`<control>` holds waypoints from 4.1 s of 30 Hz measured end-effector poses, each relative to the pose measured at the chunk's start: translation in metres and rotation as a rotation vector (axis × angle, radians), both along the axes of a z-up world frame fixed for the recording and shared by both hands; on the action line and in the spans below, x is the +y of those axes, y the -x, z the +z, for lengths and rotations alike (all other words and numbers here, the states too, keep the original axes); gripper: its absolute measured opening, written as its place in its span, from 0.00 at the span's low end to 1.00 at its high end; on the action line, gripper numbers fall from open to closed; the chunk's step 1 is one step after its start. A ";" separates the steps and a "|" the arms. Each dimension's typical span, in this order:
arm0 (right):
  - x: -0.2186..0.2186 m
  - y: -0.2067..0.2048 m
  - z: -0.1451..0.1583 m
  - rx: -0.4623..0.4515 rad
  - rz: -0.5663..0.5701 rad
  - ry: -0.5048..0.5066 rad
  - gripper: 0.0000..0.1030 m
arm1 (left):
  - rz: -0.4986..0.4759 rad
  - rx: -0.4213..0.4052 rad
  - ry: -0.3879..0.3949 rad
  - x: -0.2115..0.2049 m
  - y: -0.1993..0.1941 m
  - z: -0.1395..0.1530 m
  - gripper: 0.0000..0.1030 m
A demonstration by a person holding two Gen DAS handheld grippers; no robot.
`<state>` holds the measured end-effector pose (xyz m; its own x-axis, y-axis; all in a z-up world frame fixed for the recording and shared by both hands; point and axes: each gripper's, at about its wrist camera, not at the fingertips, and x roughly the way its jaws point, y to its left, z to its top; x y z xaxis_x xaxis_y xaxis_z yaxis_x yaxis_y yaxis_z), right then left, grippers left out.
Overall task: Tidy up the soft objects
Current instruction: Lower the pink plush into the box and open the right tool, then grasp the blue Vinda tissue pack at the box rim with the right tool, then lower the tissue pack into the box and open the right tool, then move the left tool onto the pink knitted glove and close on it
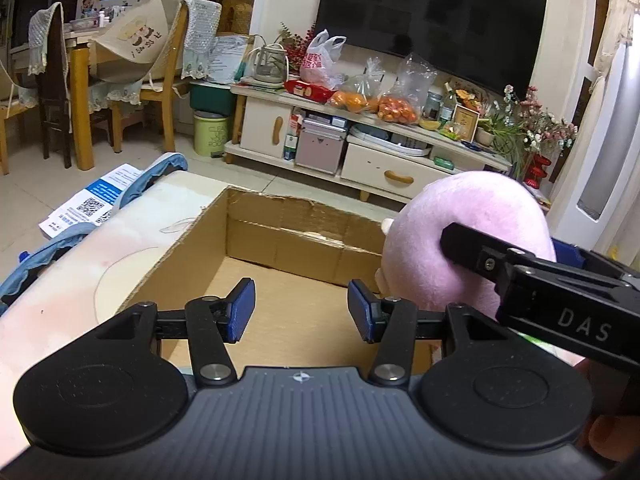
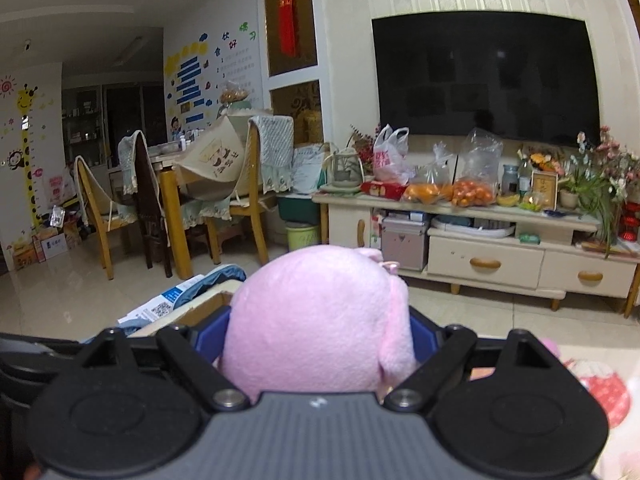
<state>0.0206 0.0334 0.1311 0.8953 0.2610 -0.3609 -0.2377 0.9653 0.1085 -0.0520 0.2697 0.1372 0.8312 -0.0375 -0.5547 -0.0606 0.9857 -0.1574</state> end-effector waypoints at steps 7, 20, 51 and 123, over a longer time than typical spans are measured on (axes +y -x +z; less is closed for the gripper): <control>0.007 -0.005 -0.007 0.041 0.036 -0.044 0.86 | 0.062 0.050 -0.044 0.006 -0.008 -0.007 0.66; -0.020 0.014 -0.011 0.006 -0.027 -0.077 0.99 | 0.088 0.061 -0.074 -0.003 -0.002 -0.005 0.90; -0.030 0.009 -0.077 0.094 0.019 0.163 0.51 | -0.012 0.068 -0.139 0.002 -0.013 -0.014 0.99; -0.105 0.122 -0.043 0.092 -0.278 0.010 0.99 | -0.201 -0.012 -0.185 -0.041 0.024 -0.016 1.00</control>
<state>-0.1015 -0.0712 0.0880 0.8956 0.0063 -0.4447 0.0465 0.9931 0.1078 -0.0761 0.2288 0.1215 0.8240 -0.1016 -0.5573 0.1403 0.9897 0.0270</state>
